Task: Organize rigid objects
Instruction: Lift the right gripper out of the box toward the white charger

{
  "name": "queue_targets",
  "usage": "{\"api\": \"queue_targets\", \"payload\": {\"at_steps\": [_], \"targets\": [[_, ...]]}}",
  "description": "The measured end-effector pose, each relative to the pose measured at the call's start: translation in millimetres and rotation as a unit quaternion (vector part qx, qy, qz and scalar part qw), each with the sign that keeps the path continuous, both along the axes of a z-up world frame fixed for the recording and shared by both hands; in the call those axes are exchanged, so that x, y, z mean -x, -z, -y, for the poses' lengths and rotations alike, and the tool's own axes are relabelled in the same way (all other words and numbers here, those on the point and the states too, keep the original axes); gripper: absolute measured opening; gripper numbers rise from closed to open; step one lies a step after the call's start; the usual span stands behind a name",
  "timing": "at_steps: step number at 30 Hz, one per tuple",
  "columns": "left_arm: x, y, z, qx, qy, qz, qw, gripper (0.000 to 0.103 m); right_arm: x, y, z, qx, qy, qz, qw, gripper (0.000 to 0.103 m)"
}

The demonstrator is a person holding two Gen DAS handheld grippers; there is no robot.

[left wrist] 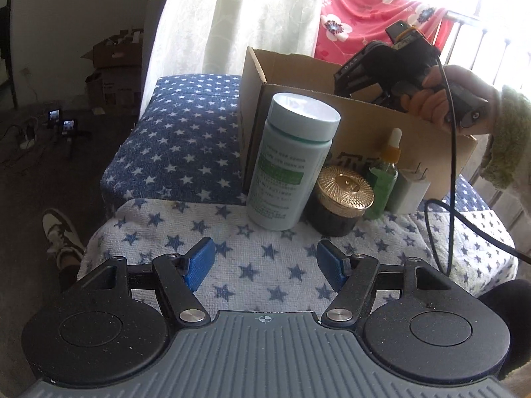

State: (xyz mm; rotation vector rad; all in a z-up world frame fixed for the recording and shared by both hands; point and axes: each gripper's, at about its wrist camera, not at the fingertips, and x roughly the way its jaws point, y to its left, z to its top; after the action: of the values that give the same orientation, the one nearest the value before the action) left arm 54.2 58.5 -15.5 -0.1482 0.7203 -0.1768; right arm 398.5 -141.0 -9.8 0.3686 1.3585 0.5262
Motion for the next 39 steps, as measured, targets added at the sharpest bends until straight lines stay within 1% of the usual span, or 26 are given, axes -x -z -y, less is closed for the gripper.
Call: {"api": "queue_targets", "payload": {"at_steps": [2,5,7,9,11,14,17,20,25,27,28,29,31,34,37,39], "targets": [[0.1,6.2,0.3,-0.003,0.002,-0.003,1.0000,0.068,-1.1,-2.8,1.0,0.013,0.004,0.007,1.000,0.031],[1.6,12.1,0.4,-0.006,0.003,-0.005,1.0000,0.068,-5.5,-3.5,4.6,0.016,0.020,0.011,1.000,0.031],[2.5,14.3,0.4,-0.001,0.005,-0.007,1.0000,0.068,-8.6,-2.8,6.3,0.014,0.029,0.014,0.999,0.031],[5.3,15.7,0.6,0.001,0.006,-0.007,1.0000,0.068,-12.0,-3.6,5.9,0.026,0.037,0.026,0.999,0.031],[7.1,17.3,0.9,-0.003,0.003,-0.006,1.0000,0.068,-13.3,-5.9,7.7,0.024,0.044,0.036,0.998,0.032],[9.8,17.6,0.2,-0.009,0.000,-0.002,1.0000,0.068,-11.8,-12.3,11.0,0.010,0.050,0.046,0.998,0.032],[12.1,16.3,-0.3,-0.014,-0.001,0.004,0.9999,0.068,0.0,-25.9,16.1,-0.015,0.047,0.056,0.997,0.032],[13.9,13.4,0.6,-0.023,-0.002,0.014,0.9996,0.068,28.6,-49.8,21.4,-0.044,0.030,0.092,0.994,0.033],[14.2,8.6,8.5,-0.027,0.015,0.027,0.9991,0.068,103.7,-92.6,50.9,-0.119,0.007,0.154,0.981,0.033],[14.4,7.4,16.6,-0.031,0.028,0.034,0.9986,0.068,138.3,-102.5,65.0,-0.136,0.001,0.189,0.972,0.035],[14.6,6.9,23.2,-0.032,0.039,0.037,0.9980,0.068,152.8,-103.7,70.9,-0.139,0.002,0.204,0.969,0.042],[14.8,6.6,30.2,-0.032,0.051,0.040,0.9974,0.068,170.1,-102.8,75.6,-0.138,0.005,0.221,0.965,0.050],[14.6,6.2,44.4,-0.032,0.074,0.044,0.9958,0.068,201.2,-96.0,87.6,-0.132,0.020,0.245,0.960,0.051],[14.0,5.4,70.9,-0.036,0.112,0.054,0.9916,0.068,231.3,-74.1,101.9,-0.112,0.051,0.265,0.956,0.051],[11.3,7.2,100.3,-0.050,0.143,0.071,0.9860,0.068,243.3,-46.7,111.9,-0.096,0.088,0.270,0.954,0.051],[6.7,10.6,119.7,-0.064,0.154,0.081,0.9826,0.067,242.6,-31.0,115.3,-0.093,0.107,0.267,0.953,0.051]]}}
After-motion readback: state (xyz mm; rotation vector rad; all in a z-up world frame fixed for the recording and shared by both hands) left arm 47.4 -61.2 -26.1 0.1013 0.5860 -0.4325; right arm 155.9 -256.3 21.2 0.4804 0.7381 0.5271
